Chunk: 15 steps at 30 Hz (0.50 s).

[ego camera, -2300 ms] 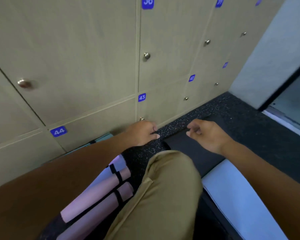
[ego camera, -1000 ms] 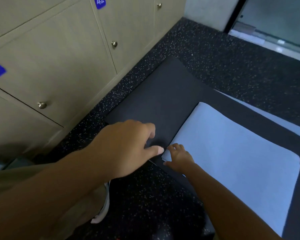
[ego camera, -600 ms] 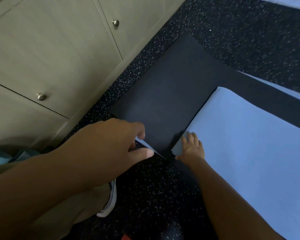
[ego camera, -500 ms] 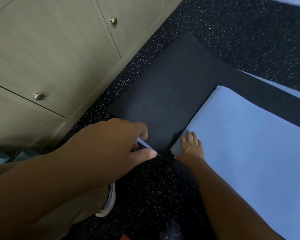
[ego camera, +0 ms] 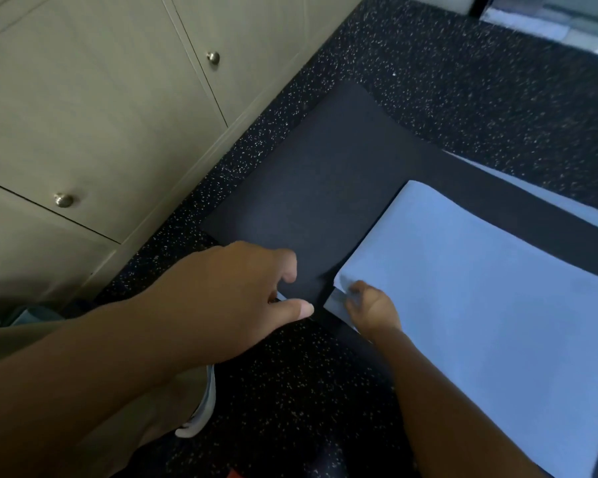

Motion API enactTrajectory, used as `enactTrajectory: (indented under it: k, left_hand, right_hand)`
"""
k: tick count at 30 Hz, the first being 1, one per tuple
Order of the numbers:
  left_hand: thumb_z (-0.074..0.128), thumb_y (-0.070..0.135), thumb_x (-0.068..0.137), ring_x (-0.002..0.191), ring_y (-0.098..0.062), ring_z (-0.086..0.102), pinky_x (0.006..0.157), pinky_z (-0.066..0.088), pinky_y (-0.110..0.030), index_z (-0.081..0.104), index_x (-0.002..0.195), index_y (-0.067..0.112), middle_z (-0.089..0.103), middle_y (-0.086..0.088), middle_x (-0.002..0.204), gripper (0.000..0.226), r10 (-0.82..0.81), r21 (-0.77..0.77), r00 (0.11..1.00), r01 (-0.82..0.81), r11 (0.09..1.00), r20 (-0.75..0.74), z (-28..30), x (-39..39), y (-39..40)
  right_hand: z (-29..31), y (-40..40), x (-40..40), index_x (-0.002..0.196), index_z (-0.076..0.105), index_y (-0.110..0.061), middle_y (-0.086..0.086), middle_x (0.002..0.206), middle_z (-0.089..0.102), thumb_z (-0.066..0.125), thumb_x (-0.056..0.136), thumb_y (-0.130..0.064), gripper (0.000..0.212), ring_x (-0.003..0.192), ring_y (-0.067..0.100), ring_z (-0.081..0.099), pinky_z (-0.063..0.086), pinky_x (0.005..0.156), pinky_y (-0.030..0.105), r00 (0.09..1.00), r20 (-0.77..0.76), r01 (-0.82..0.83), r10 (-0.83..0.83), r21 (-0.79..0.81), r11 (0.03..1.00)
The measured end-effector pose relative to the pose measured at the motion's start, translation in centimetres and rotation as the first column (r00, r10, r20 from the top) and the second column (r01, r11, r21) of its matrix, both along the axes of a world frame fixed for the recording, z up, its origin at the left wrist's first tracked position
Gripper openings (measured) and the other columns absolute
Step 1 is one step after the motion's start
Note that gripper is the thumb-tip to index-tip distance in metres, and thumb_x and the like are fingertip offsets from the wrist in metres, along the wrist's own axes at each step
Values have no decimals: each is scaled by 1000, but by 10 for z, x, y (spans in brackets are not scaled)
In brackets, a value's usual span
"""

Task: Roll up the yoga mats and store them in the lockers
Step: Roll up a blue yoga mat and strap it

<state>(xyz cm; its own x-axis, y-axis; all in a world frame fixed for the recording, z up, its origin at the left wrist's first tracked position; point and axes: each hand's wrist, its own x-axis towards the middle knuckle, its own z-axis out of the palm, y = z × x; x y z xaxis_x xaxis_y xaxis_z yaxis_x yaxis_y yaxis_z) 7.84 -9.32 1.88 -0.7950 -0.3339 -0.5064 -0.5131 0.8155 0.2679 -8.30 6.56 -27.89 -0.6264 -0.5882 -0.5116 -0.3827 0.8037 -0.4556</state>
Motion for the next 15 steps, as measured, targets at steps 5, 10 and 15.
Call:
enactTrajectory:
  k: [5, 10, 15]
  left_hand:
    - [54, 71, 89, 83, -3, 61, 72, 46, -25, 55, 123, 38, 65, 16, 95, 47, -21, 35, 997, 24, 999, -74, 9, -10, 7]
    - [57, 67, 92, 90, -5, 62, 77, 50, -29, 57, 121, 37, 66, 17, 103, 42, -66, 58, 989, 74, 996, -131, 25, -25, 17]
    - [59, 65, 92, 93, -7, 61, 85, 53, -34, 58, 119, 36, 65, 17, 108, 40, -92, 117, 980, 114, 987, -176, 42, -28, 22]
  right_hand:
    - [31, 22, -11, 100, 76, -14, 0, 90, 71, 65, 98, -25, 15, 92, 23, 69, 44, 71, 23, 966, 102, 251, -239, -122, 960]
    - [95, 38, -24, 82, 73, -16, 5, 81, 70, 67, 98, -20, 17, 75, 16, 61, 43, 61, 18, 938, 117, 343, -325, -188, 920]
    - [180, 69, -48, 94, 75, -10, 6, 87, 70, 65, 99, -16, 12, 82, 22, 65, 44, 70, 22, 952, -33, 292, -305, -199, 935]
